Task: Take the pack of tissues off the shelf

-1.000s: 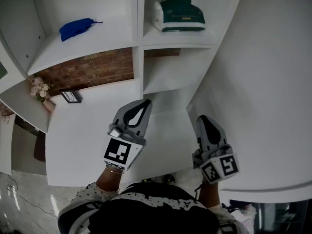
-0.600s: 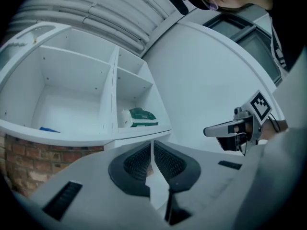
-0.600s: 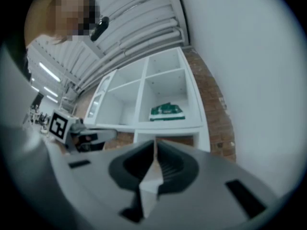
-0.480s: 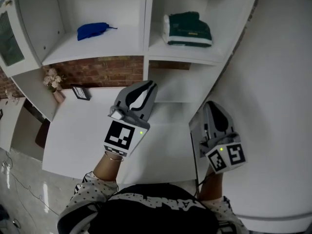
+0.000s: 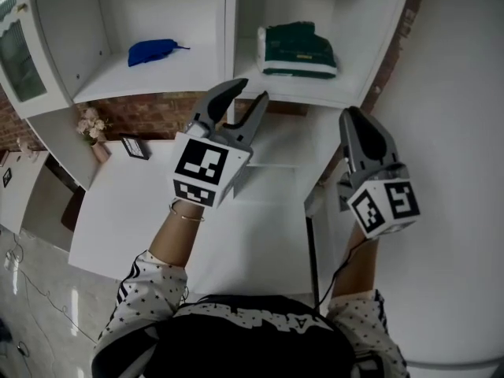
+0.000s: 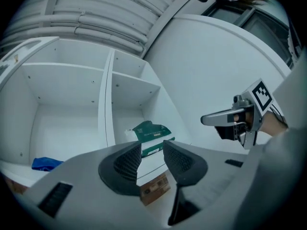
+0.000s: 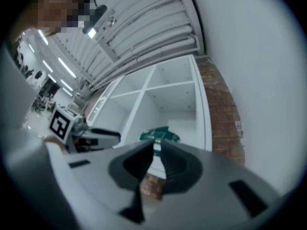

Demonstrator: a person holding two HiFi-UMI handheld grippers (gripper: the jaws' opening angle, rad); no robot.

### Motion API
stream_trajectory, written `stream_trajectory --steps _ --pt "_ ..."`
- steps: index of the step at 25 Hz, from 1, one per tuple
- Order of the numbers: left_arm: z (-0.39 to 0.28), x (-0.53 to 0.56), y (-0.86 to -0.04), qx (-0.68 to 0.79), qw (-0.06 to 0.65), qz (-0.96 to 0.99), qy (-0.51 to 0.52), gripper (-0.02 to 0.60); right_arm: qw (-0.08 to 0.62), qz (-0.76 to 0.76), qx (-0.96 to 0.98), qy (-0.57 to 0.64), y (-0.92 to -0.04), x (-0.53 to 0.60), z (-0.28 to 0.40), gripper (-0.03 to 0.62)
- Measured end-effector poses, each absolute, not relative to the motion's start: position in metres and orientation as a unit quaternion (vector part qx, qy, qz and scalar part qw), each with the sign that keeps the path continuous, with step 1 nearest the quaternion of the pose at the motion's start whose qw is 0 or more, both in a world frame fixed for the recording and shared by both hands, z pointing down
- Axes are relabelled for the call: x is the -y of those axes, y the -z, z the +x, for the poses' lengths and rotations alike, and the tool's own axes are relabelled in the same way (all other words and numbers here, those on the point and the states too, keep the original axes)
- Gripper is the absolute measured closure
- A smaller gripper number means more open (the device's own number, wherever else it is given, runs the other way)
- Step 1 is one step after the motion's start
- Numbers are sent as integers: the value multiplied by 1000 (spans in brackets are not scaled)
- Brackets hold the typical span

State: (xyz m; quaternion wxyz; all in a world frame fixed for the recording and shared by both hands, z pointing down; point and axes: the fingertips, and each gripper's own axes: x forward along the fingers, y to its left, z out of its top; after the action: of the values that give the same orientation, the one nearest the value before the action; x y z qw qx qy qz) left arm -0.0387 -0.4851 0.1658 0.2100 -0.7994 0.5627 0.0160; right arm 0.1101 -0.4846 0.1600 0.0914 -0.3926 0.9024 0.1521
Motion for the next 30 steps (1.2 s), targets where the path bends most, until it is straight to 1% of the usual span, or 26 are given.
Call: stream_trajectory --steps 2,4,8,10,13,17,20,23,28,30 --pt "-36 496 -164 -565 202 -800 0 410 84 -391 -903 -159 -149 494 106 543" --pt "-34 505 -159 -569 198 -798 14 393 66 -394 -902 -167 -139 505 99 493" --pt "-34 520 -154 -576 183 -796 33 374 20 -406 -897 -175 -132 530 86 482" --pt "-34 527 -155 -581 175 -794 41 367 -11 -414 -892 -181 -132 543 79 461" --pt "-34 536 -153 -590 162 -790 43 365 -50 -436 -878 -192 -131 563 73 447" --pt "-31 547 -152 -604 148 -781 53 365 -90 -460 -862 -192 -137 586 71 439" --pt "-29 556 -156 -614 145 -772 76 365 -91 -477 -853 -190 -135 597 73 436" --pt "-30 563 -155 -622 144 -766 75 365 -92 -488 -848 -186 -135 606 72 436" --pt "-31 570 -161 -617 117 -775 75 367 -128 -492 -841 -187 -147 618 69 436" --pt "-29 572 -162 -616 123 -773 84 368 -132 -491 -842 -182 -150 622 68 447"
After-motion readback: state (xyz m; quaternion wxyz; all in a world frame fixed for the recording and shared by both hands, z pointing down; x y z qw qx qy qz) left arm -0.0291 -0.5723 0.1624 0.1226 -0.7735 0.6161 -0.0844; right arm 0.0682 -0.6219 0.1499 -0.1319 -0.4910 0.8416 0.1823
